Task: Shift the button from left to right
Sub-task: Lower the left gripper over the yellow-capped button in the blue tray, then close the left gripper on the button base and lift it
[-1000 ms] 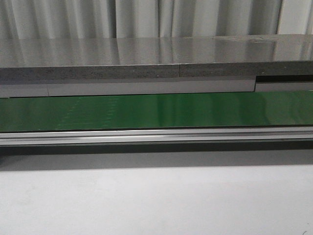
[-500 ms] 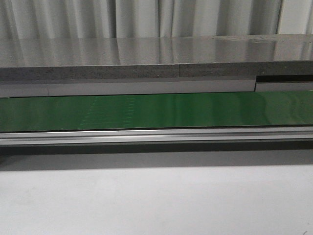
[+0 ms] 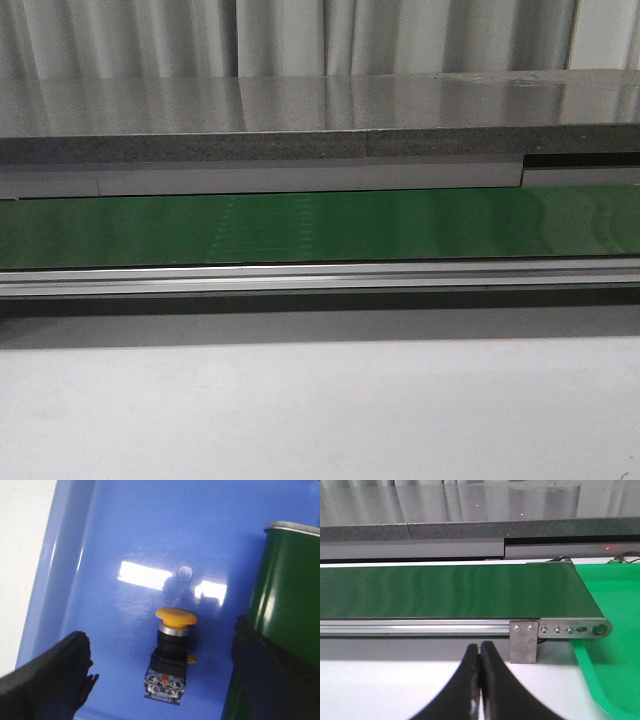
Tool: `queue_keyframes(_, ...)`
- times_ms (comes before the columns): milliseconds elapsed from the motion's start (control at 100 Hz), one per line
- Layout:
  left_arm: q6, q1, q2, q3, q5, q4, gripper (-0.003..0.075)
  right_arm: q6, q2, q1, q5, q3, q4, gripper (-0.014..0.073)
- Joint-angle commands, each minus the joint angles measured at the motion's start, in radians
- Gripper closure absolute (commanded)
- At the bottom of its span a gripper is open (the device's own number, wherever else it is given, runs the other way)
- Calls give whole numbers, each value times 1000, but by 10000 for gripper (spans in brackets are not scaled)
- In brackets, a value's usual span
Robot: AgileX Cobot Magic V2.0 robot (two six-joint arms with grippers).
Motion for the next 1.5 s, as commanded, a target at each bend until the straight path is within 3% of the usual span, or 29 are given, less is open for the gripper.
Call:
queue_keyframes(0, 8, 8, -7, -60, -9, -1, 153, -4, -19, 1, -82, -16, -8, 660)
queue_keyframes(480, 64, 38, 70, -64, -11, -79, 153, -4, -19, 1, -82, -16, -8, 660)
queue_keyframes(1490, 71, 38, 150, -62, 68, -67, 155, -4, -19, 1, -82, -16, -8, 660)
